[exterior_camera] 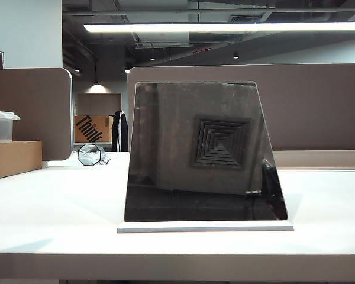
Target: Push the center of the mirror on the table forward to move it for a short distance.
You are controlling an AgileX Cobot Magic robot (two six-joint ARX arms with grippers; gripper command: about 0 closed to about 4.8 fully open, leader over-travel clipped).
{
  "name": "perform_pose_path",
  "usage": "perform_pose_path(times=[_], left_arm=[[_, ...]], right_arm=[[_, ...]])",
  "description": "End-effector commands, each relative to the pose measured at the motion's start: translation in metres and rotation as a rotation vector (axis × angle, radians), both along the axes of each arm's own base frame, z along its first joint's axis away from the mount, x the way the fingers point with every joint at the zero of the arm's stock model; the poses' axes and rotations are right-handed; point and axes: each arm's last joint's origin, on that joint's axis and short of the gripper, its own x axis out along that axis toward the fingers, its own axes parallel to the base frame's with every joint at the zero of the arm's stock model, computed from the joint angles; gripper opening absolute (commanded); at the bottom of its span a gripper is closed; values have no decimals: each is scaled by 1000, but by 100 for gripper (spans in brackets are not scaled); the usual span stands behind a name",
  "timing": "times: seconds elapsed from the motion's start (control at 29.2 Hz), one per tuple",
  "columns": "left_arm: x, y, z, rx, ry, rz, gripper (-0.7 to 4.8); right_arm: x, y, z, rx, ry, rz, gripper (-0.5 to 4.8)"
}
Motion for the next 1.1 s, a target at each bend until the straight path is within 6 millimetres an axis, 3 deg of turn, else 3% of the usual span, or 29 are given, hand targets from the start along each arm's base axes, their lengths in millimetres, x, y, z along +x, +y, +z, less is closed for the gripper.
perform_pose_path(times=[0.03,0.1,0.17,0.27,0.41,0.75,1.1], left_arm=[[0,0,1,-4,-7,-3,-5],[0,0,0,-4,-6,-4,-5],[0,0,1,-4,-7,-5,-5],[0,0,0,-2,-4,-4,-5],[0,0,0,-2,-4,-3,-5],[0,0,0,-2,-4,-5,-5],[0,0,0,-2,-4,5,-5]], right_arm=[[24,14,18,-134,61,154,-6],[43,33,20,-210,139,199,-6],[59,64,12,-341,186,200,-5],[73,123,-6,-525,266,159,-5],[97,166,-26,-606,313,119,-5],[131,194,-47,-658,358,47,-5],[147,188,-53,-661,395,-23,-5]])
